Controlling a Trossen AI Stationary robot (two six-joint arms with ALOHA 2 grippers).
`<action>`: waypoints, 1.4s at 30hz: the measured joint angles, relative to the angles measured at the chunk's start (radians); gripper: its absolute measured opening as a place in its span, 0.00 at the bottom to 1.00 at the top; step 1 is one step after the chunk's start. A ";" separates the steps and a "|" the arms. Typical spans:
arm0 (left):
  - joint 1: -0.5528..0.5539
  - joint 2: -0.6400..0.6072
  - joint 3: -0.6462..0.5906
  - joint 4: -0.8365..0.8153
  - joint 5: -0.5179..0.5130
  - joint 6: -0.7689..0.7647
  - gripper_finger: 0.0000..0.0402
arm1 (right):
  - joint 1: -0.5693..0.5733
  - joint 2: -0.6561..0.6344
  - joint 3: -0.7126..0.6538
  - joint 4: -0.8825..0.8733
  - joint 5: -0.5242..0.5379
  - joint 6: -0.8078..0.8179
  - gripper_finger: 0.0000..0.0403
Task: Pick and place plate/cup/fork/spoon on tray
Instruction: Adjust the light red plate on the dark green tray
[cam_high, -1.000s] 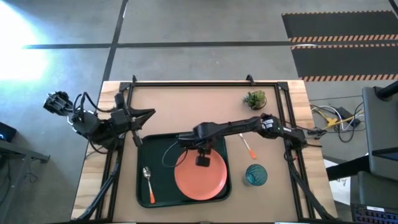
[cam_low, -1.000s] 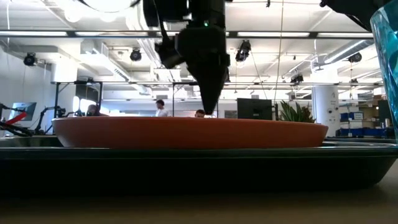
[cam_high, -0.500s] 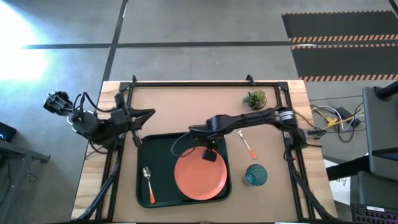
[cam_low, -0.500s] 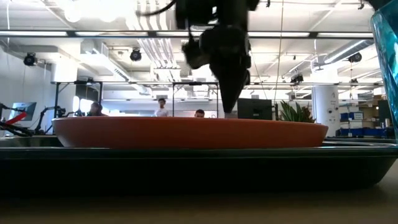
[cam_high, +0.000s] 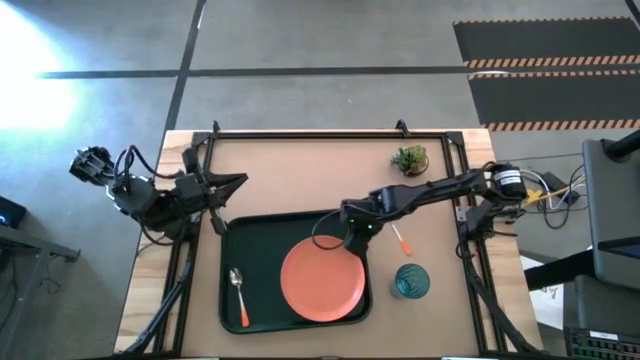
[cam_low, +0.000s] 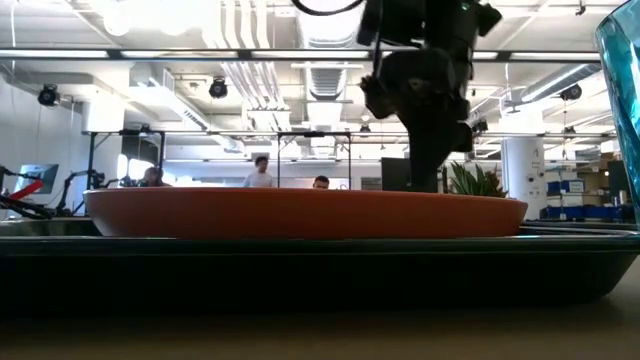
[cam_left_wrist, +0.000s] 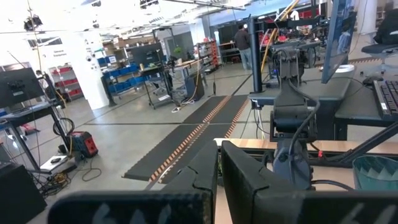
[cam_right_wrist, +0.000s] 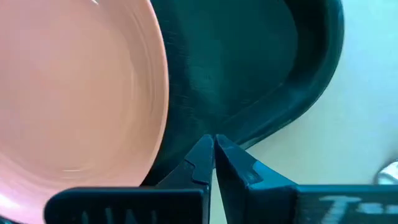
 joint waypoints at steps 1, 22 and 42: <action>0.000 0.000 0.000 0.000 0.000 0.000 0.01 | 0.003 -0.002 -0.014 0.015 0.000 0.011 0.02; 0.000 -0.005 0.000 0.000 0.000 0.004 0.01 | 0.044 0.015 -0.113 0.189 -0.011 0.094 0.02; 0.000 -0.008 0.000 -0.002 0.000 0.010 0.01 | 0.102 0.076 -0.161 0.476 0.000 0.194 0.02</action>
